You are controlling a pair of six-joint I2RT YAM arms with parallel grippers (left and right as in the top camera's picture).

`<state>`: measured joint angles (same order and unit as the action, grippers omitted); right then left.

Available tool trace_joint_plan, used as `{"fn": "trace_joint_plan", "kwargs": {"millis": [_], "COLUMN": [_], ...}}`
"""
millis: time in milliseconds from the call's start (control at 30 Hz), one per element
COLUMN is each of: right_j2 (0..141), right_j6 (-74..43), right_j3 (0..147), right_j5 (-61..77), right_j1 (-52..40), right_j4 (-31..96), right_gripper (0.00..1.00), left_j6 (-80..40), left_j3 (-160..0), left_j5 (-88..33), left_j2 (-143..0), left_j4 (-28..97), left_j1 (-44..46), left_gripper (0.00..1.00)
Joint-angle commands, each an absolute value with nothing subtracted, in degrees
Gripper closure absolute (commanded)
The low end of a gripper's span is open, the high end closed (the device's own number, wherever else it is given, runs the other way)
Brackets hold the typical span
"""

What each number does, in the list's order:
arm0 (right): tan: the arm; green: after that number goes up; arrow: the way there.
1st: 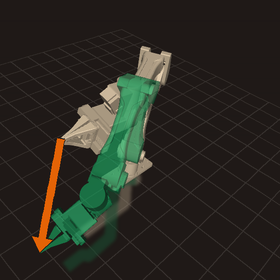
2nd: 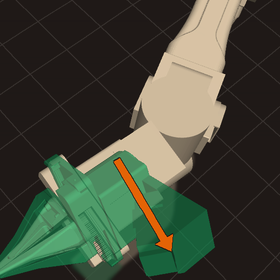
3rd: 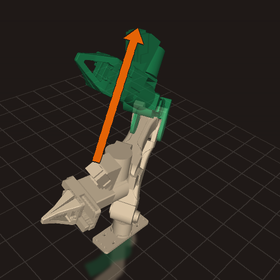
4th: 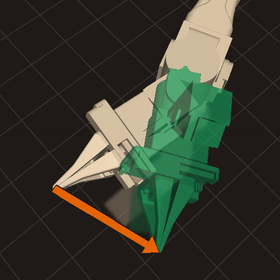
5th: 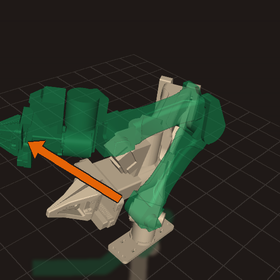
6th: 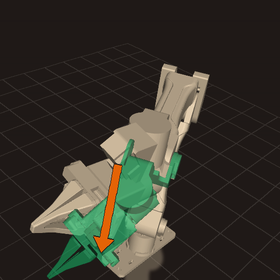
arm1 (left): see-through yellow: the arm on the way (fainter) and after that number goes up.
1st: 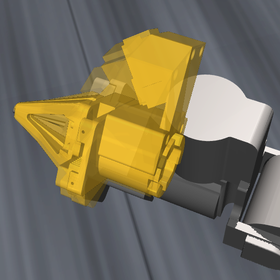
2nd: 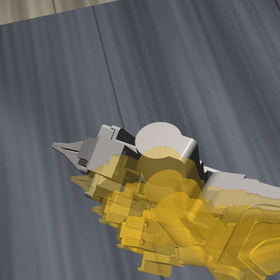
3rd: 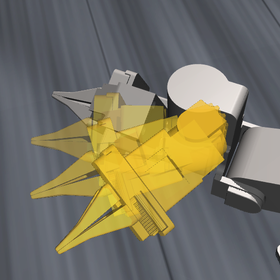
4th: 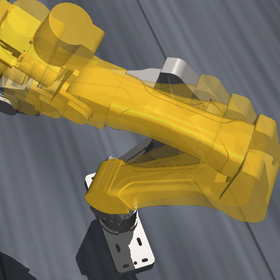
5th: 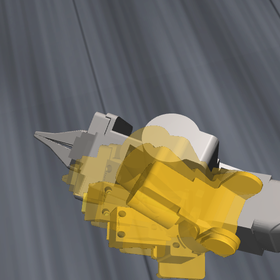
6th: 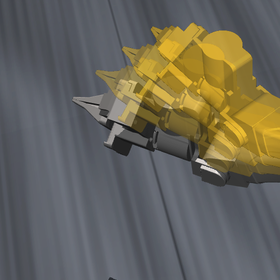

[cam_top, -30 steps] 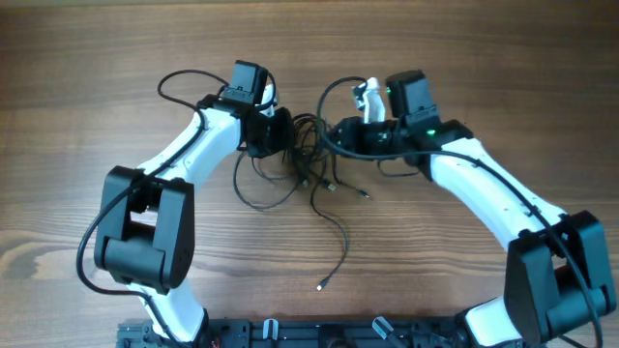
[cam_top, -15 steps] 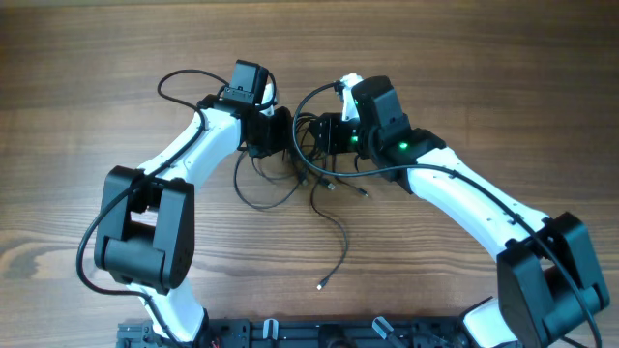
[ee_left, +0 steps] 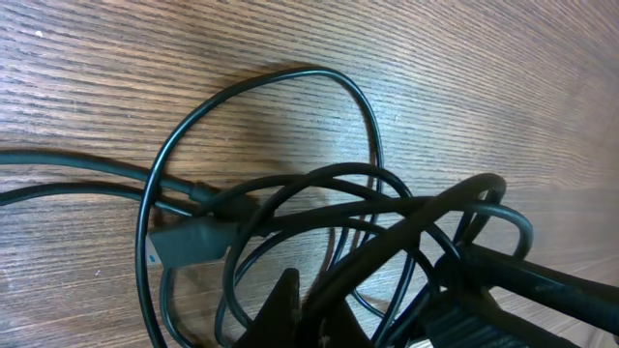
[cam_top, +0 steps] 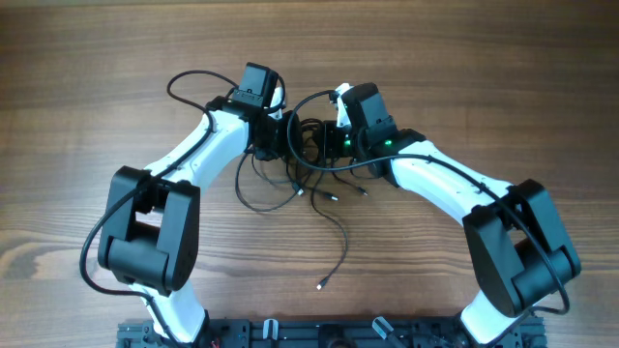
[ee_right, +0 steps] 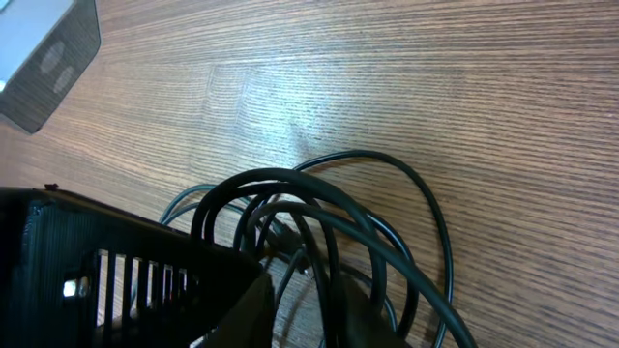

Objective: Untangle cables

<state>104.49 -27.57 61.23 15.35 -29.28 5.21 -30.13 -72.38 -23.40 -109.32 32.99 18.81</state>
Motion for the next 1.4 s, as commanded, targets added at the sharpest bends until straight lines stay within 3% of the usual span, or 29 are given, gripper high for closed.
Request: {"fn": "trace_joint_plan", "kwargs": {"millis": [0,867,1033,1167,1367], "right_j2": [105.5,108.4,108.4,108.4,108.4], "right_j6": [-27.0,-28.8,-28.6,-28.7,-28.4], "right_j3": [61.4,61.4,61.4,61.4,61.4], "right_j5": [15.4,19.5,19.4,19.2,16.7], "right_j1": [-29.4,-29.4,-29.4,-29.4,-29.3], "right_j4": [6.1,12.1,11.9,9.9,8.0], "right_gripper": [0.77,0.68,0.69,0.76,0.70], "left_j6": [-30.7,-30.5,-30.3,-30.3,-30.3], "left_j3": [-72.9,-72.9,-72.9,-72.9,-72.9], "left_j5": [-23.7,-22.0,-21.3,-21.3,-21.3], "left_j2": [-110.0,-110.0,-110.0,-110.0,-110.0], "left_j4": [32.8,33.0,33.2,34.0,34.3], "left_j1": [19.2,19.0,19.0,19.0,19.0], "left_gripper": [0.96,0.96,0.96,0.96,0.96]}}
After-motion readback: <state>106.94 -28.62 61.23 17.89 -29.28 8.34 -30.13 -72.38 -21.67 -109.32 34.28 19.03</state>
